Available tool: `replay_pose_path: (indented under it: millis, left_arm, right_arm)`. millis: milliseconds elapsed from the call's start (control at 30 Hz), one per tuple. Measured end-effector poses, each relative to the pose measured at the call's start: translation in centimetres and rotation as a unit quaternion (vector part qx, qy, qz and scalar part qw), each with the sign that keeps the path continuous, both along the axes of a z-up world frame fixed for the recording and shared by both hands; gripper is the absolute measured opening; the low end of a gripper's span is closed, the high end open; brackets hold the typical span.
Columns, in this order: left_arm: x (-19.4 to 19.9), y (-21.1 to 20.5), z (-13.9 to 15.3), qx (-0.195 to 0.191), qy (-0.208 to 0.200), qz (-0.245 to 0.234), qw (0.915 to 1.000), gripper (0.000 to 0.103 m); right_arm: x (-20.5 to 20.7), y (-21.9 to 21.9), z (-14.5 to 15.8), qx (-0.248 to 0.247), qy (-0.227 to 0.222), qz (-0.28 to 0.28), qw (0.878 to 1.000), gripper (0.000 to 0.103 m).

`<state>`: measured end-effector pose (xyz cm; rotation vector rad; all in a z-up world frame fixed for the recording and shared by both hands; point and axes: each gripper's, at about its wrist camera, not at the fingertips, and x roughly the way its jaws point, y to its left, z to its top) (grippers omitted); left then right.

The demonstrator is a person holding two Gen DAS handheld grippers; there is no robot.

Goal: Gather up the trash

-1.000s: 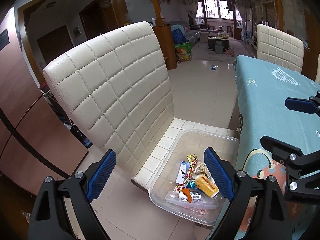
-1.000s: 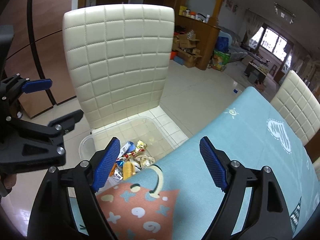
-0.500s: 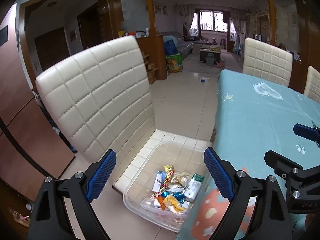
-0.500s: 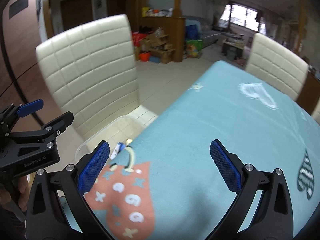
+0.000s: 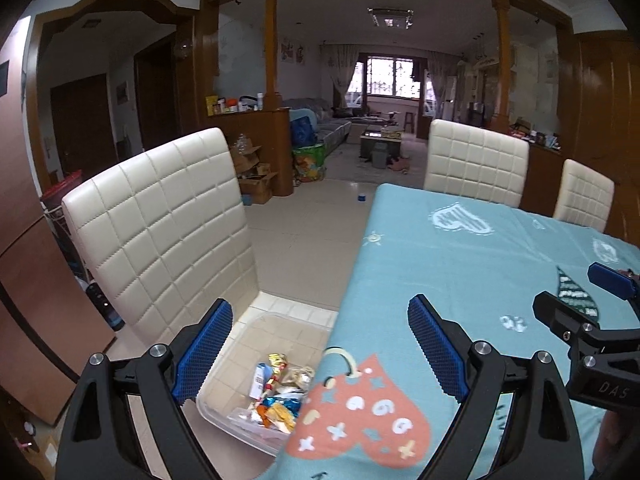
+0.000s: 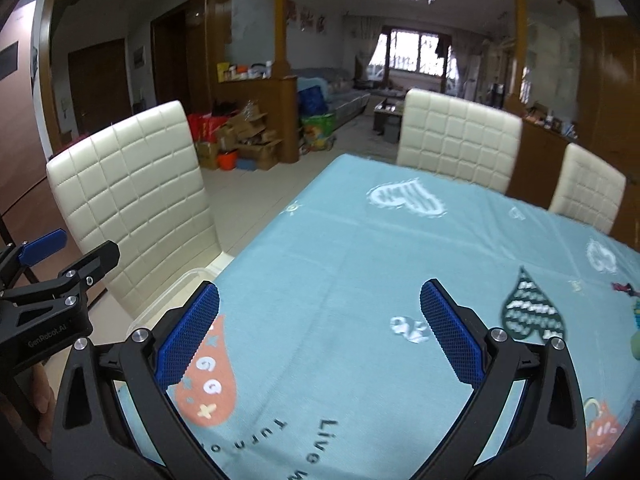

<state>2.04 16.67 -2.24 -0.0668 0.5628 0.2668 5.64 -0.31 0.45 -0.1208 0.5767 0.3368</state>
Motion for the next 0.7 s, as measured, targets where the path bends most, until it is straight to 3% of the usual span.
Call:
replay_pose_path:
  millis: [333,700]
  left_arm:
    - [-2.8,-2.9,3.0,0.019,-0.061,-0.024,0.9977,0.087]
    - [-2.9,-4.3,3.2,0.035,-0.074,-0.042,0.9958,0.087]
  right_arm:
    - [-3.8,-3.4,3.3,0.014,-0.064,-0.03,0.997,0.099]
    - [-3.7,-4.5,2.5,0.018,-0.053,-0.04,0.998,0.099]
